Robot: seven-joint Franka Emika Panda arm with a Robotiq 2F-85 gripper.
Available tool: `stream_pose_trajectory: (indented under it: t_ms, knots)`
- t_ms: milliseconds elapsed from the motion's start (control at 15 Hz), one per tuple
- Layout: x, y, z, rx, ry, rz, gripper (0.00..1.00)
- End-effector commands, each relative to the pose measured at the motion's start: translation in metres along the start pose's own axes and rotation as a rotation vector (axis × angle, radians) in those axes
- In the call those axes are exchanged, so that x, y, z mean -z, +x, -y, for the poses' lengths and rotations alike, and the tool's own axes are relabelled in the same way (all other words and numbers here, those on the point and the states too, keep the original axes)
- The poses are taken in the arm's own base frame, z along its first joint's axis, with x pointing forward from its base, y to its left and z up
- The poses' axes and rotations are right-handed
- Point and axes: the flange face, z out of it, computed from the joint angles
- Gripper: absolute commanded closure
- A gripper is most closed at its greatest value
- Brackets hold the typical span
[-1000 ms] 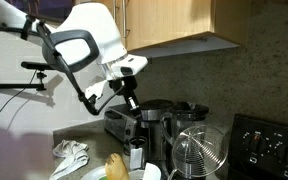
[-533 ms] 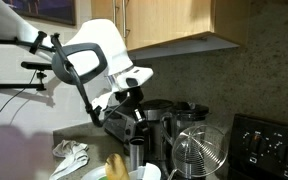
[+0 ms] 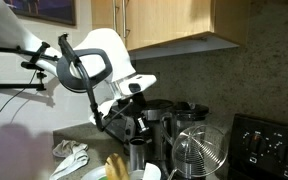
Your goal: Use the spatula to stir the contents in the bowl.
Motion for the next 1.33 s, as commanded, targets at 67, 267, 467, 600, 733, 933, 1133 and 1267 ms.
stream_pose_trajectory:
  t_ms: [67,267,467,600,733,933,1133,1267]
  knots:
    - [-0.002,-0.001,0.008,-0.039,0.01,-0.026,0.99]
    - [0.002,-0.005,0.013,-0.071,0.051,0.015,0.99]
    - [0.003,-0.01,0.018,-0.092,0.099,0.069,0.99]
    - [0.003,-0.015,0.021,-0.077,0.108,0.138,0.99]
    - [0.007,-0.018,0.021,-0.043,0.091,0.196,0.99]
    - [0.015,-0.016,0.013,0.019,-0.005,0.261,0.99]
    - [0.022,-0.008,0.002,0.058,-0.106,0.242,0.99]
    - [0.028,-0.002,-0.002,0.061,-0.122,0.184,0.99]
